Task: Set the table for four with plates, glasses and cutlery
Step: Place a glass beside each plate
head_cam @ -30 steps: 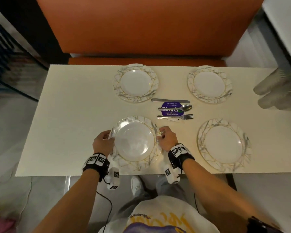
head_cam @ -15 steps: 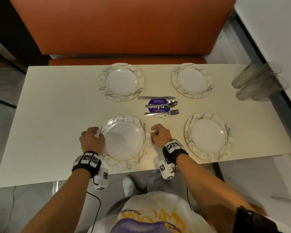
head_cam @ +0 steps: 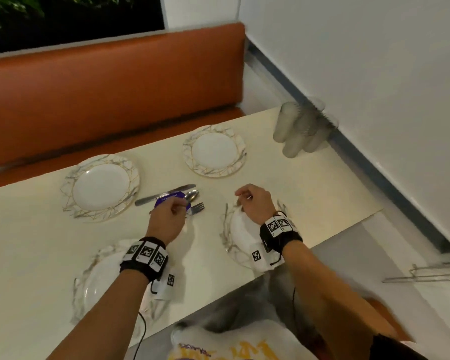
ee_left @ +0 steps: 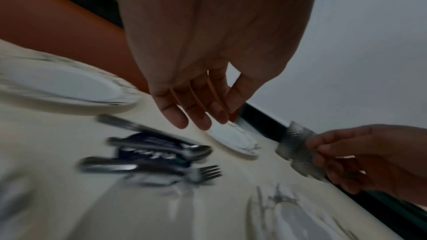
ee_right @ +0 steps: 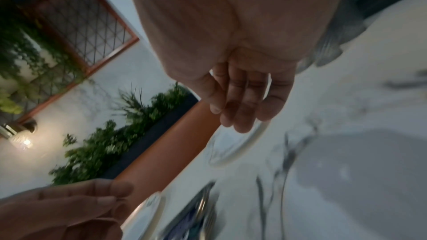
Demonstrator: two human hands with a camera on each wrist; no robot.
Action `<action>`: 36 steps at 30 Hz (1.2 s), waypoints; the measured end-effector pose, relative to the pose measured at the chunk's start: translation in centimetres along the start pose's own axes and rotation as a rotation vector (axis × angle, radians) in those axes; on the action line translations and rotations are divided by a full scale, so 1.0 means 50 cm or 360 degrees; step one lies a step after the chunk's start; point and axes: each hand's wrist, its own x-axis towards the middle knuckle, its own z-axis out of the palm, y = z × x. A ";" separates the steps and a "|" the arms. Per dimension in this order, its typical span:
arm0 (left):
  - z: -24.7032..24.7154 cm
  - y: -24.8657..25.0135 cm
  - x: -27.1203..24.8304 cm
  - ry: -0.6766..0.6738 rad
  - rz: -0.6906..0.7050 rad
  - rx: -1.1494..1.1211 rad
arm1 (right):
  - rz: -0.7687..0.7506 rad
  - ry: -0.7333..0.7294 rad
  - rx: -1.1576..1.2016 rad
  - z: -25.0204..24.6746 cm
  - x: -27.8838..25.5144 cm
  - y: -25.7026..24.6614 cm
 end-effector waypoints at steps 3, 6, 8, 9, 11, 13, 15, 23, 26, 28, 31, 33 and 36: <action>0.094 0.137 0.073 -0.0117 0.0175 -0.0014 | -0.0057 0.0159 -0.0009 -0.132 0.079 0.023; 0.189 0.284 0.147 -0.0126 0.0393 0.0059 | -0.0158 0.0307 -0.0097 -0.271 0.165 0.035; 0.254 0.379 0.196 -0.0180 0.0505 0.0093 | -0.0197 0.0382 -0.0215 -0.360 0.232 0.054; 0.284 0.423 0.221 -0.0200 0.0564 0.0120 | -0.0217 0.0410 -0.0268 -0.401 0.271 0.065; 0.341 0.497 0.271 -0.0220 0.0683 0.0224 | -0.0256 0.0451 -0.0442 -0.468 0.345 0.089; 0.394 0.554 0.319 -0.0216 0.0788 0.0381 | -0.0242 0.0418 -0.0787 -0.523 0.403 0.102; 0.439 0.596 0.361 -0.0252 0.0885 0.0599 | -0.0178 0.0319 -0.1033 -0.563 0.442 0.107; 0.539 0.661 0.436 -0.0506 0.1170 0.1527 | -0.0041 0.0055 -0.1103 -0.592 0.511 0.151; 0.555 0.665 0.439 -0.0559 0.1148 0.1604 | -0.0003 0.0075 -0.1013 -0.588 0.515 0.160; 0.560 0.670 0.436 -0.0582 0.1125 0.1611 | 0.0012 0.0083 -0.0968 -0.589 0.516 0.162; 0.563 0.671 0.430 -0.0593 0.1109 0.1564 | 0.0005 0.0106 -0.0945 -0.592 0.510 0.163; 0.557 0.665 0.424 -0.0569 0.1122 0.1493 | 0.0014 0.0108 -0.0944 -0.594 0.503 0.160; 0.529 0.647 0.406 -0.0469 0.1172 0.1345 | 0.0038 0.0093 -0.0979 -0.596 0.487 0.143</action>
